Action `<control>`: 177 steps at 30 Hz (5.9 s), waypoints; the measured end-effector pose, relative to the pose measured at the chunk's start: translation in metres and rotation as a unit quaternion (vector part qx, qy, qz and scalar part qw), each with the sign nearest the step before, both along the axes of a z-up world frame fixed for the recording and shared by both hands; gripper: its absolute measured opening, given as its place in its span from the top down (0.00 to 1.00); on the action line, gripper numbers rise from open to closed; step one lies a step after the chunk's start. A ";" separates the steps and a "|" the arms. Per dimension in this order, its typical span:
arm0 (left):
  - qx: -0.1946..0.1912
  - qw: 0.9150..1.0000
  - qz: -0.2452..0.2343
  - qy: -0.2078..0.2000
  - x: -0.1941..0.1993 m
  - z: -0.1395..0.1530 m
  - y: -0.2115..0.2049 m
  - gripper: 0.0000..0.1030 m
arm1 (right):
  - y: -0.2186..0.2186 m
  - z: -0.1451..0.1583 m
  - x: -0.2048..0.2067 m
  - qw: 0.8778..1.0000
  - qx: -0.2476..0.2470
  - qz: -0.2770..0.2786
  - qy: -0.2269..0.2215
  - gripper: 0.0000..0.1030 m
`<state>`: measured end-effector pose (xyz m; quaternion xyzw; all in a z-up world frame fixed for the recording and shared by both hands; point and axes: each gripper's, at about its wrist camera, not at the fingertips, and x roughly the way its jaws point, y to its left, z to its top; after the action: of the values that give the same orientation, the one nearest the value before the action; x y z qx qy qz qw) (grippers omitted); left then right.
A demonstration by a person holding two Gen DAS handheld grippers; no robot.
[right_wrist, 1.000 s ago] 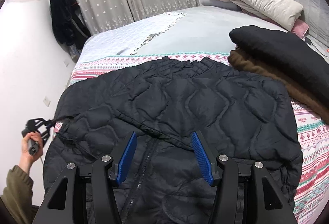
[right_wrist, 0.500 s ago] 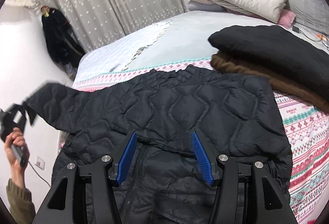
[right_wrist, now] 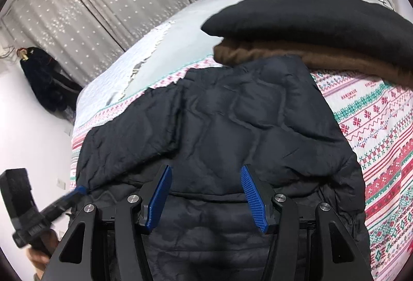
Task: Fold large clothes
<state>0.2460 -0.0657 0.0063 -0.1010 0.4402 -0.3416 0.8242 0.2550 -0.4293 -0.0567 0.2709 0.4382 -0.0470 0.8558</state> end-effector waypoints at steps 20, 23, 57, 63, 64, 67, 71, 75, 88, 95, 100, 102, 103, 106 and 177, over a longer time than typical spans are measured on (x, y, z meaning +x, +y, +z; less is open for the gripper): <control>0.001 0.981 0.173 0.092 0.009 -0.041 0.125 0.52 | 0.020 -0.043 0.074 0.992 0.127 -0.011 -0.018 0.45; 0.005 0.980 0.176 0.097 0.008 -0.042 0.131 0.52 | 0.023 -0.051 0.083 0.990 0.139 -0.023 -0.023 0.46; 0.068 0.981 0.173 0.051 -0.027 -0.029 0.139 0.51 | 0.037 0.028 -0.015 0.991 -0.106 0.081 0.000 0.80; 0.080 0.985 0.145 0.042 -0.064 -0.032 0.132 0.51 | 0.032 0.038 -0.066 0.989 -0.099 0.109 -0.008 0.74; 0.084 0.986 0.138 0.042 -0.072 -0.034 0.128 0.51 | 0.036 0.034 -0.073 0.987 -0.108 0.120 0.000 0.74; 0.085 0.989 0.108 0.046 -0.098 -0.044 0.113 0.51 | 0.049 0.016 -0.093 0.982 -0.109 0.154 0.026 0.74; 0.113 0.991 0.059 0.043 -0.133 -0.064 0.086 0.51 | 0.073 -0.014 -0.118 0.971 -0.114 0.201 0.066 0.74; 0.170 0.983 0.068 0.016 -0.148 -0.079 0.075 0.51 | 0.079 -0.055 -0.126 0.963 -0.135 0.211 0.103 0.73; -0.008 0.971 0.220 0.096 -0.216 -0.079 0.234 0.30 | 0.009 -0.003 -0.251 0.993 -0.076 0.085 0.030 0.39; -0.135 0.945 0.250 0.161 -0.249 -0.122 0.281 0.23 | -0.045 -0.031 -0.337 0.995 0.091 -0.029 0.012 0.33; -0.161 0.935 0.259 0.179 -0.256 -0.136 0.275 0.23 | -0.055 -0.047 -0.353 0.987 0.129 -0.088 0.021 0.32; -0.168 0.929 0.272 0.185 -0.259 -0.143 0.278 0.23 | -0.055 -0.053 -0.354 0.986 0.138 -0.092 0.027 0.32; -0.178 0.925 0.277 0.188 -0.261 -0.146 0.280 0.23 | -0.056 -0.056 -0.353 0.985 0.138 -0.094 0.033 0.32; -0.193 0.921 0.278 0.192 -0.263 -0.150 0.282 0.23 | -0.057 -0.069 -0.350 0.982 0.148 -0.102 0.057 0.32; -0.191 0.947 0.235 -0.102 -0.407 0.063 0.275 0.93 | -0.004 0.129 -0.486 0.928 0.134 -0.101 -0.332 0.98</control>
<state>-0.1610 0.2092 0.0692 -0.3217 0.2436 -0.2244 0.8870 -0.2309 -0.4334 0.0724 0.4257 0.1011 0.0185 0.8990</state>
